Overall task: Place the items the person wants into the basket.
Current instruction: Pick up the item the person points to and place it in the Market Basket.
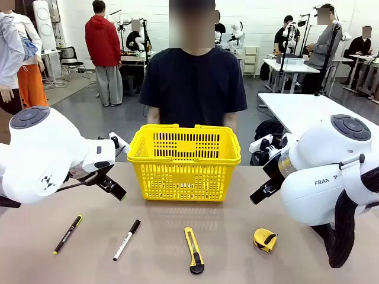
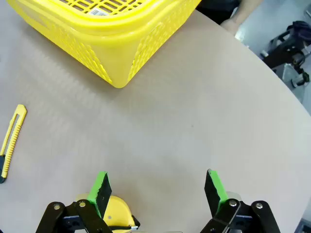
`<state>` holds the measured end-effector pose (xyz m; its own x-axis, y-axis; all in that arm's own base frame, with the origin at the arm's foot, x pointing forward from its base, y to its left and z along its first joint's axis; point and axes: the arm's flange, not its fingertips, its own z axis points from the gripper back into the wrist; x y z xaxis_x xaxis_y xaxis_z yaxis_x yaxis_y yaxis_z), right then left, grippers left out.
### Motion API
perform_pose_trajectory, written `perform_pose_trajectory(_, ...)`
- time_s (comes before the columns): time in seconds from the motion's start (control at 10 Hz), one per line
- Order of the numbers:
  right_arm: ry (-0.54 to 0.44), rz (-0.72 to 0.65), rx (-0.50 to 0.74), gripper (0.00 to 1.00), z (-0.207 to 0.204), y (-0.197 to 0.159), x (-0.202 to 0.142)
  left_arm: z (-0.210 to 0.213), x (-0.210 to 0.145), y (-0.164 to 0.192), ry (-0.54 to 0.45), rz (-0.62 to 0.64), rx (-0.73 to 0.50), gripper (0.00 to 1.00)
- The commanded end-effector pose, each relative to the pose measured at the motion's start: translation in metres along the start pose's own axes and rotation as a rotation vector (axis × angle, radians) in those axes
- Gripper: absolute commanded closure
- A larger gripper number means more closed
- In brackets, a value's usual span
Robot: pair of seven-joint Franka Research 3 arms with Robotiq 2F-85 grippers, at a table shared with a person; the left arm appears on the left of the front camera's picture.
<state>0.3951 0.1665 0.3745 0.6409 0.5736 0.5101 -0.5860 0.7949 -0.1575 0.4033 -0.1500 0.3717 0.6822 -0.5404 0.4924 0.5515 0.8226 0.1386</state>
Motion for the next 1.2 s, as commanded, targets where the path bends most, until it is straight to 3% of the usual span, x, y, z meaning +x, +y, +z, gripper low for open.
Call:
perform_pose_trajectory(0.0,0.000,0.000,0.000,0.00,0.0000,0.0000,0.0000,0.0000,0.0000,0.0000,0.000,0.000,0.000,0.00)
perform_pose_trajectory(1.1,0.000,0.000,0.000,0.00,0.0000,0.0000,0.0000,0.0000,0.0000,0.0000,0.000,0.000,0.000,0.00)
